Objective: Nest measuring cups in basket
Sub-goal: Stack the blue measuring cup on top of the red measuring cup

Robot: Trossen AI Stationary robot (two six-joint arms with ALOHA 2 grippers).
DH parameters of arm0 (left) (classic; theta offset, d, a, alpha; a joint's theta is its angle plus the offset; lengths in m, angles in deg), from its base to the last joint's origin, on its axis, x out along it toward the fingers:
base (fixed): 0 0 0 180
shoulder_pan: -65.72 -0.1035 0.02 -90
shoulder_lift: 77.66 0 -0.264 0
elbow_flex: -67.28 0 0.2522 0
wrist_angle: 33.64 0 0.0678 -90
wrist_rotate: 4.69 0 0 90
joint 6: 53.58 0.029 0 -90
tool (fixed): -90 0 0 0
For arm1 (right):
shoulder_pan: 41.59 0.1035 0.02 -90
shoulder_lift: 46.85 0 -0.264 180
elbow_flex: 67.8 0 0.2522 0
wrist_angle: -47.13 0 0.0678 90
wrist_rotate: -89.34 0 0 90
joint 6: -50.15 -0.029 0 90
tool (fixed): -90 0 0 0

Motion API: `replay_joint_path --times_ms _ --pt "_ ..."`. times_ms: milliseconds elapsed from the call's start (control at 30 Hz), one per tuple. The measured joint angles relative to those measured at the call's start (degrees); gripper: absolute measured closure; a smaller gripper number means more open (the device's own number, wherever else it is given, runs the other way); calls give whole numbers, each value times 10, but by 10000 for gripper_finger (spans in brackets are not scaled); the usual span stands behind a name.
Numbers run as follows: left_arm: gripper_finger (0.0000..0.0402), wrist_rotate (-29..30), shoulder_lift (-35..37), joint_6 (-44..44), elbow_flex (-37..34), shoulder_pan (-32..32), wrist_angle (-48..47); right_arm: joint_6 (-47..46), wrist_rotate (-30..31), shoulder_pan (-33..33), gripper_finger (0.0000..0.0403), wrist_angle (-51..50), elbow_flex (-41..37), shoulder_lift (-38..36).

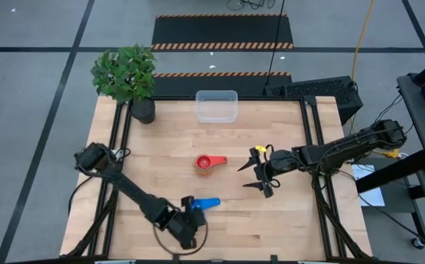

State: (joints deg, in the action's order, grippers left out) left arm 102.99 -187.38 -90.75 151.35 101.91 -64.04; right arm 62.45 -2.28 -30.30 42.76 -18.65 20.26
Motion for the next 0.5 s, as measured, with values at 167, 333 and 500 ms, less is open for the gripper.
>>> replay_joint_path --times_ms 167,333,500 --pt "398 92 33 -7 1 31 -44 4 32 14 135 2 -6 0" --pt "389 111 34 -57 0 39 -114 -9 33 19 135 15 -6 0" --pt "397 114 30 -77 -20 31 -124 -9 33 19 135 28 -6 0"
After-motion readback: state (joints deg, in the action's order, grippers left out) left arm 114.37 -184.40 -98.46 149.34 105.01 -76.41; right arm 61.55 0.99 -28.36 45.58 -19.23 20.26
